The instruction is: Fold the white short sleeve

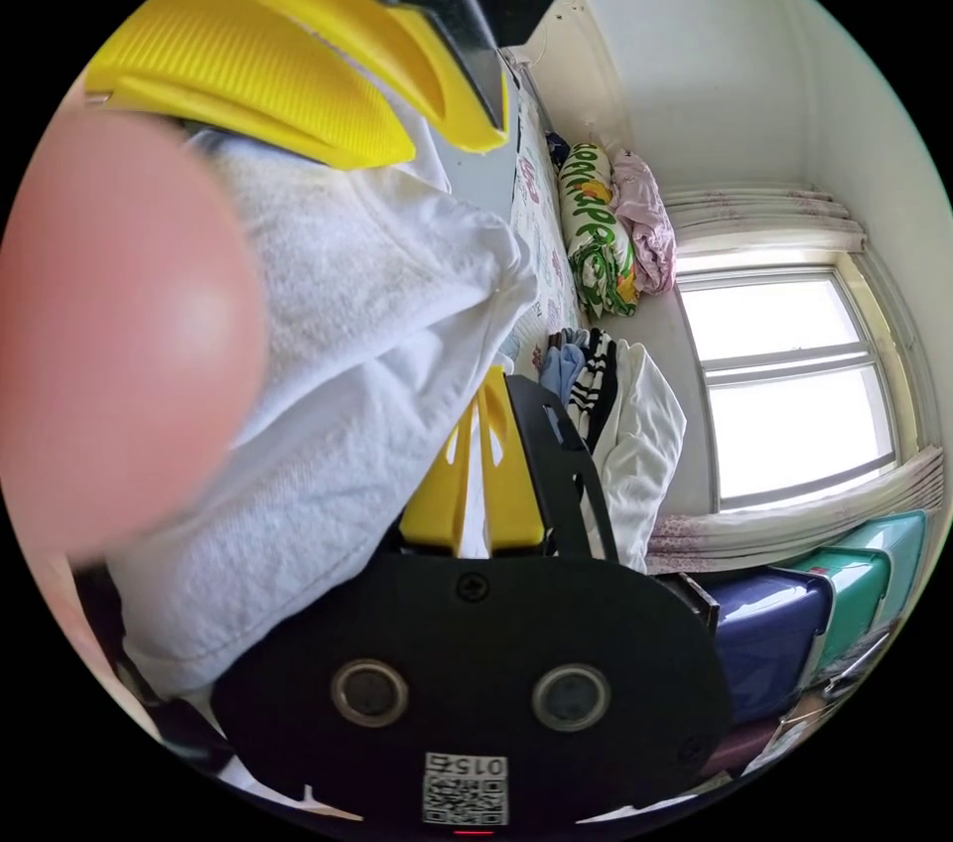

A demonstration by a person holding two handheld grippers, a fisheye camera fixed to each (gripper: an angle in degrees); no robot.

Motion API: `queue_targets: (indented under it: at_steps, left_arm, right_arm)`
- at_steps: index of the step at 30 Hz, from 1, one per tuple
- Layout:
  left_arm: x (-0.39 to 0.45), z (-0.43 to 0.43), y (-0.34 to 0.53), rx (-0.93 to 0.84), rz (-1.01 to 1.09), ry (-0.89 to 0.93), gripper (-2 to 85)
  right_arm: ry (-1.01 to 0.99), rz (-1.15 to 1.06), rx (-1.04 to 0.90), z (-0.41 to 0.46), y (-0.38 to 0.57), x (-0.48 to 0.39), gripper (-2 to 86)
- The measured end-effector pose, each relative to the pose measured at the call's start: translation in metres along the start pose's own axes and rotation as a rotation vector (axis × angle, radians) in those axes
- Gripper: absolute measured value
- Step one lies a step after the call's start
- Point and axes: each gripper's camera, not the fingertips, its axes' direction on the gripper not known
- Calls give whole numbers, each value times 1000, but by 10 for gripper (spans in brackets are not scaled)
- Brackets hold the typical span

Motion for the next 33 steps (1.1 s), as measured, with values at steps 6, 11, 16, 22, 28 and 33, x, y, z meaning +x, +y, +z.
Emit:
queue_targets:
  at_steps: [6,11,16,22,28,33]
  left_arm:
    - [-2,-6,-12,-5,1,14,74]
    - [16,-12,-26,-93,59,9,91]
    - [9,-26,-34,-69,102,30,101]
    - [-7,-34,-39,-30,107,124,99]
    - [-13,-43,-45,-22,142,245,100]
    - [-8,-30,-50,-98,198,379,119]
  right_arm:
    - [-53,24,4,-4,18,11,-10]
    - [-110,51,7,-8,38,23,-10]
    - [-116,52,14,-16,64,30,-10]
    - [-158,67,22,-23,101,45,-10]
    - [-225,83,31,-26,141,64,-7]
    - [-305,160,134,-26,190,88,-6]
